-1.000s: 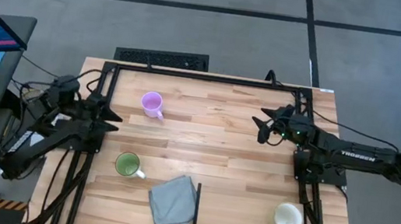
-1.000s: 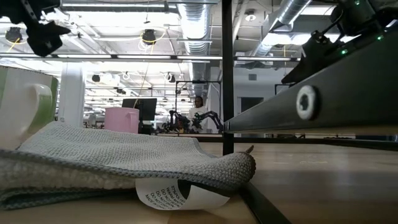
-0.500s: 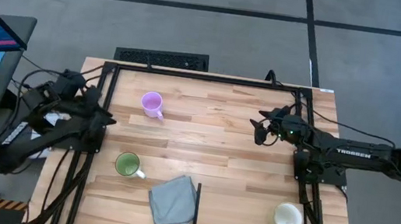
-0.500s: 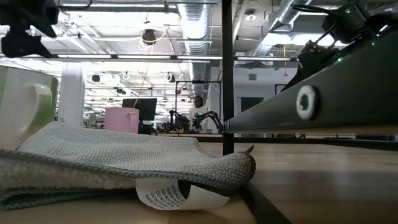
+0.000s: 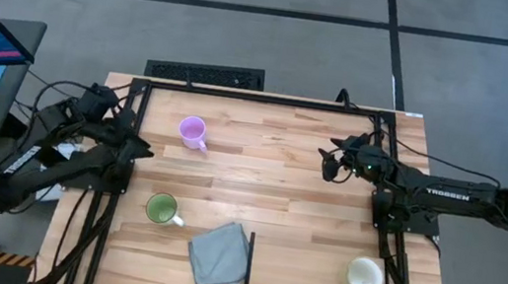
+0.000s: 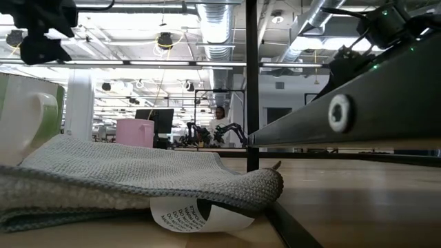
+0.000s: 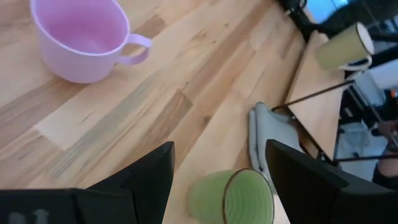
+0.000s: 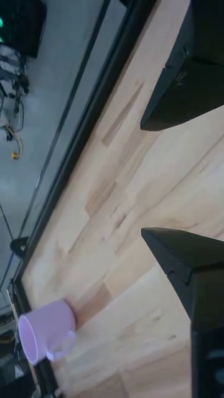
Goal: Stack small to large cups/mugs on shelf
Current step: Put the green mug on the shelf
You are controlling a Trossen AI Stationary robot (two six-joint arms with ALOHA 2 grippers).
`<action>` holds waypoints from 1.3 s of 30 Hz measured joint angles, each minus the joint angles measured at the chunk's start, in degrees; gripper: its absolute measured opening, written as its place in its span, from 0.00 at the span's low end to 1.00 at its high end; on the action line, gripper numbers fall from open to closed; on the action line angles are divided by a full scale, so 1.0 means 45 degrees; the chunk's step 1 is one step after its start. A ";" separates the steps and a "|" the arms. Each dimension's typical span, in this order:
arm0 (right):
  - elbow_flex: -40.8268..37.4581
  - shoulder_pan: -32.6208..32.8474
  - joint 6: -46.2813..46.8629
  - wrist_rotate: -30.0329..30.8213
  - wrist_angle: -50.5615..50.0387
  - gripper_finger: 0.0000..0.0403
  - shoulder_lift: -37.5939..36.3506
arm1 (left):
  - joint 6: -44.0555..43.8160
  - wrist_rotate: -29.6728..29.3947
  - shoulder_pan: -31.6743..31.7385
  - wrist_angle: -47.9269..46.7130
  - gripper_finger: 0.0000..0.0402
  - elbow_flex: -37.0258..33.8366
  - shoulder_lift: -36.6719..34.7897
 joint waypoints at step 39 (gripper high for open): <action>0.0000 -0.0549 -0.0001 0.0022 -0.0010 0.73 -0.0010 | -0.9432 -0.9056 -1.5417 -0.0599 0.60 0.2097 0.7924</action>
